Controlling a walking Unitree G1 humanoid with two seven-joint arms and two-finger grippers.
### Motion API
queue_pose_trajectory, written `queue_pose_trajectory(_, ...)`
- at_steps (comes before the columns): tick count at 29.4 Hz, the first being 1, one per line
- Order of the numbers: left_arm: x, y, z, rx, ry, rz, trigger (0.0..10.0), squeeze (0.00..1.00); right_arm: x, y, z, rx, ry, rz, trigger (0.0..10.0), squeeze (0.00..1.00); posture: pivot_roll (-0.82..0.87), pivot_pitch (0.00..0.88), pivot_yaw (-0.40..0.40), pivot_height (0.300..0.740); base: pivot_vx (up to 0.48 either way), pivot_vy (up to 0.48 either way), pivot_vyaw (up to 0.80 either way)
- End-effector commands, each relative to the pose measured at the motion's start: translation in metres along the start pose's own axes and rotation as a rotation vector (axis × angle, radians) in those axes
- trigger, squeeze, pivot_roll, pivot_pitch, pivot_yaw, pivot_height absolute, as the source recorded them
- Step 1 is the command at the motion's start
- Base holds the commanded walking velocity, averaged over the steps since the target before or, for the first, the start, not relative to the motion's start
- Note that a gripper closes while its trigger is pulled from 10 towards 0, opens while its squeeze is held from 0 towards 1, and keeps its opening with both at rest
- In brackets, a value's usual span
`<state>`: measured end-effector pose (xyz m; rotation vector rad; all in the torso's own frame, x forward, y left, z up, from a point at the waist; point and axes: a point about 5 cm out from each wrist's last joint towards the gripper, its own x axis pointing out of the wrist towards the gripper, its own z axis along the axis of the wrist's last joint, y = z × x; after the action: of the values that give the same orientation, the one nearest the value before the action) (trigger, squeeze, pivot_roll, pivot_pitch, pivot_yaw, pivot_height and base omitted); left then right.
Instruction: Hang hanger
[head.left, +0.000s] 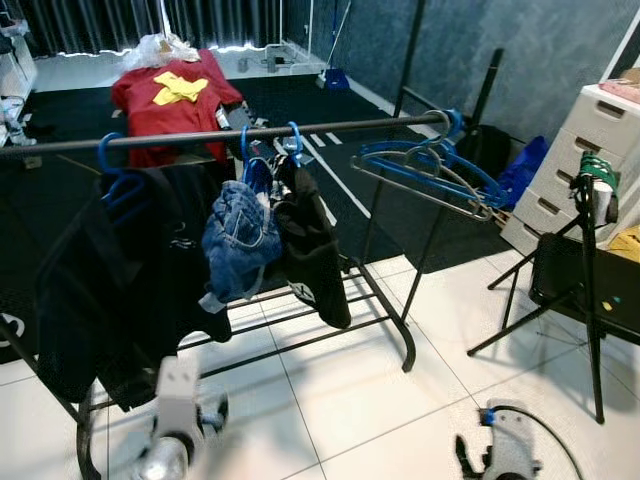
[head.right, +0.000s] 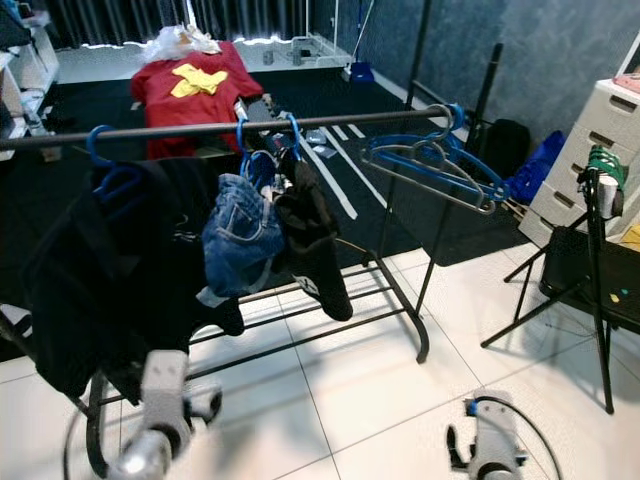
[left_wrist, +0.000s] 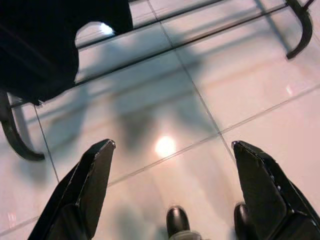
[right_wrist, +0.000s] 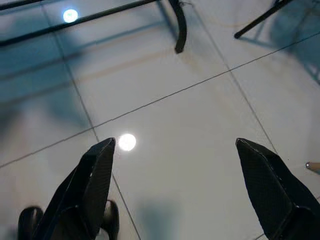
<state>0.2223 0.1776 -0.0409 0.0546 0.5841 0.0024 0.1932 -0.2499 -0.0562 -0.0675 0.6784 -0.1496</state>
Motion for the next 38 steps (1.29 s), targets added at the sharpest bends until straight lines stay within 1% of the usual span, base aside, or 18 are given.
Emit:
queue_pose_trajectory(1, 0.0, -0.006, -0.005, 0.003, 0.02, -0.019, 10.0, 0.0, -0.002, -0.003, -0.007, -0.006, 0.032, -0.003, 10.0, 0.0, 0.06, 0.0, -0.071, 0.74, 0.0, 0.0, 0.0)
queue_pose_trajectory(2, 0.0, -0.007, -0.01, -0.017, 0.041, -0.02, 10.0, 0.0, -0.004, -0.005, -0.01, -0.005, 0.039, -0.01, 10.0, 0.0, 0.06, 0.0, -0.073, 0.74, 0.0, 0.0, 0.0)
queue_pose_trajectory(3, 0.0, -0.007, -0.01, -0.017, 0.041, -0.02, 10.0, 0.0, -0.004, -0.005, -0.01, -0.005, 0.039, -0.01, 10.0, 0.0, 0.06, 0.0, -0.073, 0.74, 0.0, 0.0, 0.0)
queue_pose_trajectory(4, 0.0, -0.006, -0.013, -0.041, 0.055, -0.02, 10.0, 0.0, -0.006, -0.005, -0.013, 0.013, 0.042, -0.013, 10.0, 0.0, 0.06, 0.0, -0.07, 0.74, 0.0, 0.0, 0.0)
queue_pose_trajectory(7, -0.002, -0.003, -0.017, -0.05, 0.067, -0.011, 10.0, 0.0, -0.007, -0.003, -0.016, 0.031, 0.036, -0.022, 10.0, 0.0, 0.06, 0.0, -0.066, 0.74, 0.0, 0.0, 0.0)
queue_pose_trajectory(9, -0.003, 0.003, -0.022, -0.015, 0.072, 0.012, 10.0, 0.0, -0.008, 0.005, -0.019, 0.033, 0.032, -0.023, 10.0, 0.0, 0.05, 0.0, -0.066, 0.74, 0.0, 0.0, 0.0)
queue_pose_trajectory(11, -0.003, 0.003, -0.022, -0.015, 0.072, 0.012, 10.0, 0.0, -0.008, 0.005, -0.019, 0.033, 0.032, -0.023, 10.0, 0.0, 0.05, 0.0, -0.066, 0.74, 0.0, 0.0, 0.0)
queue_pose_trajectory(13, -0.005, 0.004, -0.027, 0.01, 0.077, 0.011, 10.0, 0.0, -0.009, 0.007, -0.022, 0.029, 0.035, -0.027, 10.0, 0.0, 0.06, 0.0, -0.069, 0.74, 0.0, 0.0, 0.0)
queue_pose_trajectory(15, -0.006, 0.005, -0.029, 0.014, 0.079, 0.011, 10.0, 0.0, -0.01, 0.008, -0.023, 0.029, 0.035, -0.029, 10.0, 0.0, 0.06, 0.0, -0.069, 0.74, 0.0, 0.0, 0.0)
queue_pose_trajectory(16, -0.008, 0.006, -0.033, 0.017, 0.081, 0.014, 10.0, 0.0, -0.011, 0.008, -0.023, 0.034, 0.02, -0.038, 10.0, 0.0, 0.07, 0.0, -0.071, 0.74, 0.0, 0.0, 0.0)
queue_pose_trajectory(17, -0.011, 0.012, -0.042, 0.007, 0.111, 0.023, 10.0, 0.0, -0.012, 0.009, -0.023, 0.044, 0.004, -0.048, 10.0, 0.0, 0.07, 0.0, -0.07, 0.74, 0.0, 0.0, 0.0)
queue_pose_trajectory(23, -0.013, 0.014, -0.045, 0.004, 0.123, 0.027, 10.0, 0.0, -0.012, 0.01, -0.022, 0.046, 0.001, -0.048, 10.0, 0.0, 0.07, 0.0, -0.07, 0.74, 0.0, 0.0, 0.0)
queue_pose_trajectory(25, -0.014, 0.019, -0.049, 0.003, 0.144, 0.031, 10.0, 0.0, -0.011, 0.011, -0.021, 0.057, -0.012, -0.05, 10.0, 0.0, 0.06, 0.0, -0.06, 0.74, 0.0, 0.0, 0.0)
queue_pose_trajectory(26, -0.014, 0.019, -0.049, 0.003, 0.144, 0.031, 10.0, 0.0, -0.011, 0.011, -0.021, 0.057, -0.012, -0.05, 10.0, 0.0, 0.06, 0.0, -0.06, 0.74, 0.0, 0.0, 0.0)
queue_pose_trajectory(27, -0.017, 0.024, -0.053, 0.0, 0.166, 0.036, 10.0, 0.0, -0.011, 0.01, -0.02, 0.064, -0.019, -0.051, 10.0, 0.0, 0.06, 0.0, -0.056, 0.74, 0.0, 0.0, 0.0)
queue_pose_trajectory(32, -0.019, 0.028, -0.057, 0.0, 0.185, 0.041, 10.0, 0.0, -0.01, 0.007, -0.017, 0.077, -0.025, -0.06, 10.0, 0.0, 0.05, 0.0, -0.065, 0.74, 0.0, 0.0, 0.0)
queue_pose_trajectory(38, -0.018, 0.025, -0.055, 0.001, 0.181, 0.04, 10.0, 0.0, -0.009, 0.005, -0.015, 0.079, -0.029, -0.064, 10.0, 0.0, 0.04, 0.0, -0.067, 0.74, 0.0, 0.0, 0.0)
